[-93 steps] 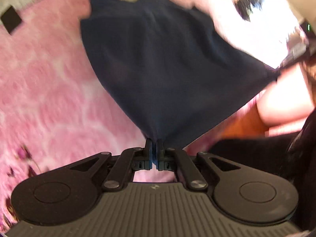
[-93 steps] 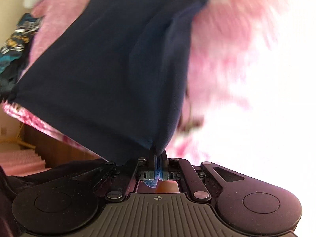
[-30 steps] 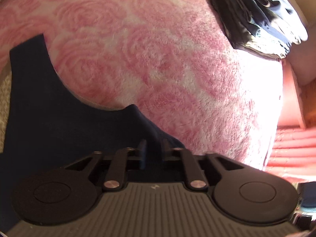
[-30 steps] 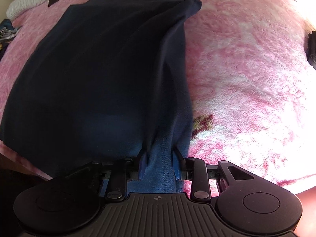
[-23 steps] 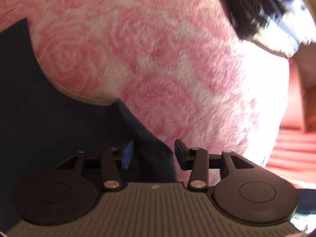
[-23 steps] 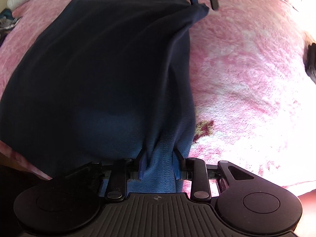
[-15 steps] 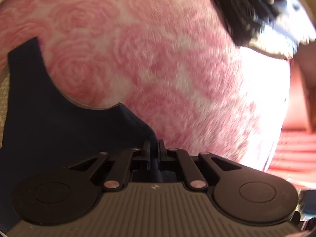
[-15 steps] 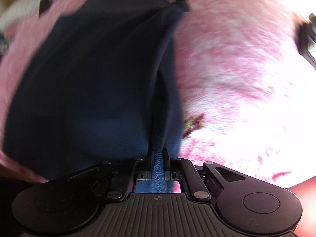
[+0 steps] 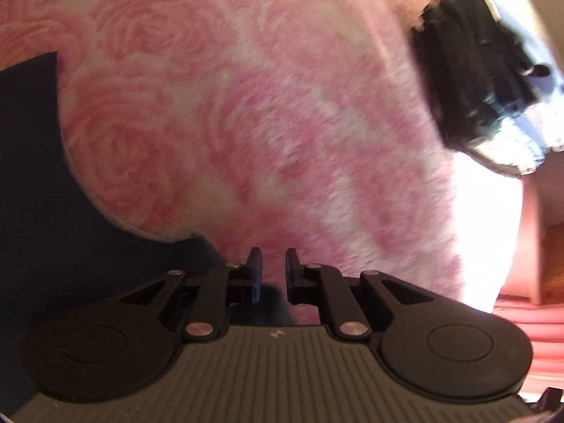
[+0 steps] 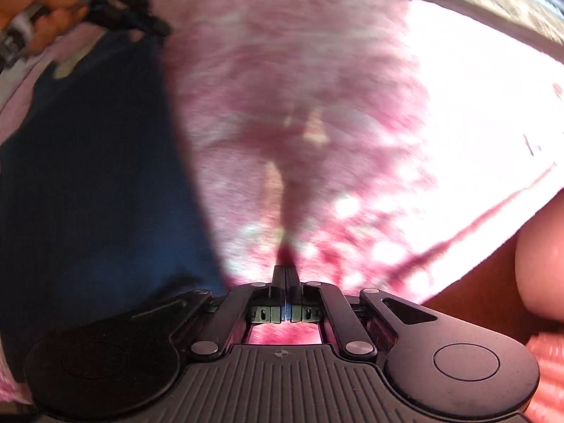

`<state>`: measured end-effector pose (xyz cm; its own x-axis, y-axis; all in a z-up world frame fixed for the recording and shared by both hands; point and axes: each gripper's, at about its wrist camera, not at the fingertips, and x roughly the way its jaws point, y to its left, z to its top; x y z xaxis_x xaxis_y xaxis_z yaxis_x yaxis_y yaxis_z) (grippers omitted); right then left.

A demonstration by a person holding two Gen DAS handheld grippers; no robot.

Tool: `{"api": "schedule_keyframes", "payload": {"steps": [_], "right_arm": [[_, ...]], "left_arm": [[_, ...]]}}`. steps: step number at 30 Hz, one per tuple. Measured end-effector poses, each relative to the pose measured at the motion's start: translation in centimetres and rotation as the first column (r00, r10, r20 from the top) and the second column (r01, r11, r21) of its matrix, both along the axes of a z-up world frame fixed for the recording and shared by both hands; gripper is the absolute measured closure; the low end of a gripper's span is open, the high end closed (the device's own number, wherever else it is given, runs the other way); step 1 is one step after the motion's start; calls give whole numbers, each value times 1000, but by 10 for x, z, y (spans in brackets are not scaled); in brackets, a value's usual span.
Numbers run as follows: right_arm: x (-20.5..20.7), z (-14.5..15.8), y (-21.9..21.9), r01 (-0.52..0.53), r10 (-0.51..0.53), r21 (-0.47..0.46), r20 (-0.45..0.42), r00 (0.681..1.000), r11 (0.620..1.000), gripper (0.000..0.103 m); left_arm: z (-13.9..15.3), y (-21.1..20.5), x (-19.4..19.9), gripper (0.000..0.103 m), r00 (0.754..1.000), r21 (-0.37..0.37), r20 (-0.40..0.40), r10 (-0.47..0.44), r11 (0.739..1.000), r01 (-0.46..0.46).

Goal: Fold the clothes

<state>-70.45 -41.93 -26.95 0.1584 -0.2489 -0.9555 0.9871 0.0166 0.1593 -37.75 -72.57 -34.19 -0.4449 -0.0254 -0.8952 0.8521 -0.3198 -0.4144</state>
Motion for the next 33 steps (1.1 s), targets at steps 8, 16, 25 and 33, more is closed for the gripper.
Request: {"api": "schedule_keyframes", "payload": {"steps": [8, 16, 25, 33], "right_arm": [[61, 41, -16, -155, 161, -111, 39, 986, 982, 101], [189, 13, -96, -431, 465, -253, 91, 880, 866, 100], [242, -11, -119, -443, 425, -112, -156, 892, 889, 100], [364, 13, -69, -553, 556, -153, -27, 831, 819, 38]], "left_arm": [[65, 11, 93, 71, 993, -110, -32, 116, 987, -119], [44, 104, 290, 69, 892, -120, 144, 429, 902, -415], [22, 235, 430, 67, 793, -96, 162, 588, 809, -580], [4, 310, 442, 67, 789, -39, -16, 615, 788, -615]]}}
